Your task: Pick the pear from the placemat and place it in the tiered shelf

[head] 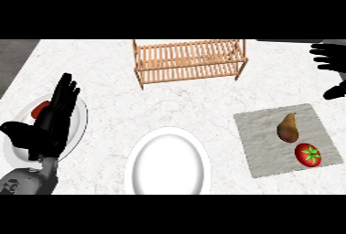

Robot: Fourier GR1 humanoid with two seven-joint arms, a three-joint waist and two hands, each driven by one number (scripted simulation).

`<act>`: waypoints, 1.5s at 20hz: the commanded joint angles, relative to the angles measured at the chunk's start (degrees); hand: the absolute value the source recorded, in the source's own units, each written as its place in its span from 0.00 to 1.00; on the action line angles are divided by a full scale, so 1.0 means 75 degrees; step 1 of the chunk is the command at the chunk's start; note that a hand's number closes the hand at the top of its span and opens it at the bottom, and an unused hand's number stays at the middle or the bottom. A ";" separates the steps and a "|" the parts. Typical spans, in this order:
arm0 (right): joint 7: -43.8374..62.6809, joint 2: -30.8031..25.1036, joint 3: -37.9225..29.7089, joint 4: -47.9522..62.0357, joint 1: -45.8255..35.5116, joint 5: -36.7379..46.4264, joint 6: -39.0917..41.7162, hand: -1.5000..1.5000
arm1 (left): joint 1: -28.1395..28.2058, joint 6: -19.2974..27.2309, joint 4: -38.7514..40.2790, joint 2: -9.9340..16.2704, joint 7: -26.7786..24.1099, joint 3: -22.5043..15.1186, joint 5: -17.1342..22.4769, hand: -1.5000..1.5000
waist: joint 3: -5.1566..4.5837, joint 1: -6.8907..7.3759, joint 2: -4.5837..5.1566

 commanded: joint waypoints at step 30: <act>-0.1252 0.1443 0.2740 0.2131 -0.0959 0.5282 0.0018 0.00 | 0.0487 -0.0271 -0.0602 -0.0422 0.0648 0.0704 -0.0844 0.50 | 0.0002 -0.0287 -0.0059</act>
